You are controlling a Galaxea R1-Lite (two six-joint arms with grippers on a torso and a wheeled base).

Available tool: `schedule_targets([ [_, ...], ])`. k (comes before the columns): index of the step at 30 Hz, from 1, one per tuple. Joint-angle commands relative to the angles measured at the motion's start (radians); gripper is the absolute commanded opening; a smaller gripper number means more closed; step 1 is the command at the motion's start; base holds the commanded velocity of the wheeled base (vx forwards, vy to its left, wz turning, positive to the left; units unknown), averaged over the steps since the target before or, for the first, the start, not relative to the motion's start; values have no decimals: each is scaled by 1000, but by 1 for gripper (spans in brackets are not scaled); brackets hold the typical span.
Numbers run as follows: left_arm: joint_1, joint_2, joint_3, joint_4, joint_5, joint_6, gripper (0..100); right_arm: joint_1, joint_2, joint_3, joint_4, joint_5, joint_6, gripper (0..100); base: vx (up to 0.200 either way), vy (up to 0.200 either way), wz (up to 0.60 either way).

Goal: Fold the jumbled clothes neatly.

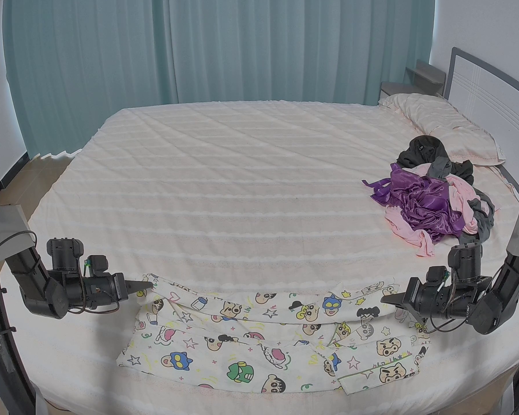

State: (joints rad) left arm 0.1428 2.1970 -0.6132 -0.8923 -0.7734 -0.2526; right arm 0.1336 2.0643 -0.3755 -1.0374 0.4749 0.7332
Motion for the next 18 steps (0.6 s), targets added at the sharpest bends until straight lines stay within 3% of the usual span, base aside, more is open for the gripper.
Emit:
schedule_targets([
  [1, 15, 4, 7, 0, 2, -1, 0, -2, 0, 3, 0, 1, 0, 0, 0, 0, 0],
  [7, 47, -19, 26, 1, 6, -1, 0, -2, 0, 3, 0, 1, 0, 0, 0, 0, 0],
  [18, 15, -89, 13, 1, 37, -4, 0, -8, -35, -5, -4, 1, 48, 0, 0, 0, 0],
])
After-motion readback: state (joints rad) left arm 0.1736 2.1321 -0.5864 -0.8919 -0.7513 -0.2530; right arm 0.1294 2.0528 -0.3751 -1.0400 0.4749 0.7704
